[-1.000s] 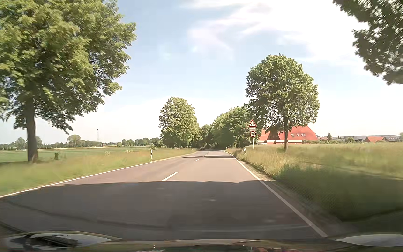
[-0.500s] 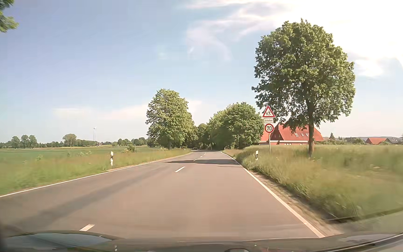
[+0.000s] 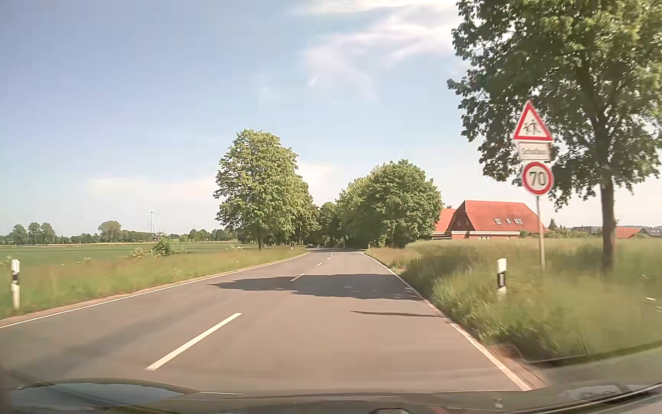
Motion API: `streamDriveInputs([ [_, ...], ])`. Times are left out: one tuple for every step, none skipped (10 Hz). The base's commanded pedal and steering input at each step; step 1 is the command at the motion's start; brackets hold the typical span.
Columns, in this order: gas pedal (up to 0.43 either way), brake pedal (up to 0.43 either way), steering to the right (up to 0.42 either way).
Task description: Follow the waypoints while adhering to traffic rules and regulations
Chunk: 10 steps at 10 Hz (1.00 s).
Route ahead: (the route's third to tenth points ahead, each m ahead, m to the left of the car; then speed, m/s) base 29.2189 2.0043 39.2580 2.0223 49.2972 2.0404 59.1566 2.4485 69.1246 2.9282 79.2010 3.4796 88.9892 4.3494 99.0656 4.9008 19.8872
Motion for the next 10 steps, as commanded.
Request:
streamDriveInputs([
  [0.087, 0.000, -0.001],
  [0.087, 0.000, -0.001],
  [0.087, 0.000, -0.001],
  [0.087, 0.000, -0.001],
  [0.087, 0.000, -0.001],
  [0.098, 0.000, -0.003],
  [0.110, 0.000, -0.003],
  [0.110, 0.000, -0.003],
  [0.110, 0.000, -0.004],
  [0.110, 0.000, -0.004],
])
